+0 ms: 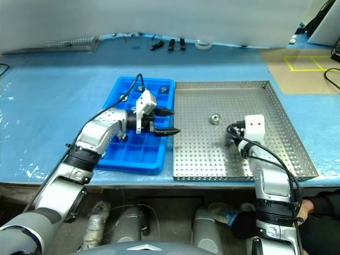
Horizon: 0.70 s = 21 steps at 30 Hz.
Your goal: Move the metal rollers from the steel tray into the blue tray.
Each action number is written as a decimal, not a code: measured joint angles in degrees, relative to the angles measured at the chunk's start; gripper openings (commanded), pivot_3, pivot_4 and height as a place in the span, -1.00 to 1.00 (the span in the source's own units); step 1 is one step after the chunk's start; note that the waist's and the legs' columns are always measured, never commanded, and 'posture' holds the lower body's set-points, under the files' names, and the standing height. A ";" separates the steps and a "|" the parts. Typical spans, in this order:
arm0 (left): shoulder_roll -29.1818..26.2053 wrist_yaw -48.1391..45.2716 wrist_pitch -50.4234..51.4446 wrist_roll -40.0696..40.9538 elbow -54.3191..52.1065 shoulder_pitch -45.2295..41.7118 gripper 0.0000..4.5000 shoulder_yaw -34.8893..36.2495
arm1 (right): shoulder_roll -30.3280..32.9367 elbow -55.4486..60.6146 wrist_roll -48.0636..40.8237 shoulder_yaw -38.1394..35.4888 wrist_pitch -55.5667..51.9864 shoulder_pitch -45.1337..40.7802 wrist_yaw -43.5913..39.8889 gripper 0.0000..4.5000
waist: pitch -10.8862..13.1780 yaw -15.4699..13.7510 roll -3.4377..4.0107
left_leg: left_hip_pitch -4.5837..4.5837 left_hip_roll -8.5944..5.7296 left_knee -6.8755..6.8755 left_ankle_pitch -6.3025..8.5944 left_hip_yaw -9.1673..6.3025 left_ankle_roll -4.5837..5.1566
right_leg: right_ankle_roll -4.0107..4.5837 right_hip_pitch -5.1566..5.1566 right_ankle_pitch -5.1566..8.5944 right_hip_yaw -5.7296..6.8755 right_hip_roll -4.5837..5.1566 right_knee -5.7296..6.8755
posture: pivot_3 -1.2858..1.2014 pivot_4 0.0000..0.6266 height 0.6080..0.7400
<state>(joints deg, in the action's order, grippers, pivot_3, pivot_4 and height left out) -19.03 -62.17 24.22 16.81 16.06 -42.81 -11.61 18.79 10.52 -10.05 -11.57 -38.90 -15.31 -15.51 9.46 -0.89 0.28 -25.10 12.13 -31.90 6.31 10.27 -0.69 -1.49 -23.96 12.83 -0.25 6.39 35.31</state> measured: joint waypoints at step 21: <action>-11.02 13.89 16.88 9.64 -33.30 23.80 1.00 14.56 | 5.16 -4.89 -4.57 25.55 5.21 -17.79 -29.97 -0.26 | 0.01 -6.70 0.00 | -0.08 0.10 0.55 -0.14 -0.13 -0.25 | 0.14 -0.07 0.07 0.36 -0.02 -0.21 | 0.29 -0.52 1.00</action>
<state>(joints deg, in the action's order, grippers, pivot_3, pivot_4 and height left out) -30.06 -48.29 41.10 26.45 -17.23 -19.01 2.96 23.95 5.63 -14.63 13.97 -33.69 -33.10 -45.48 9.48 -7.59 0.28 -25.18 12.23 -31.35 6.17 10.13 -0.94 -1.35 -24.03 12.90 0.11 6.36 35.10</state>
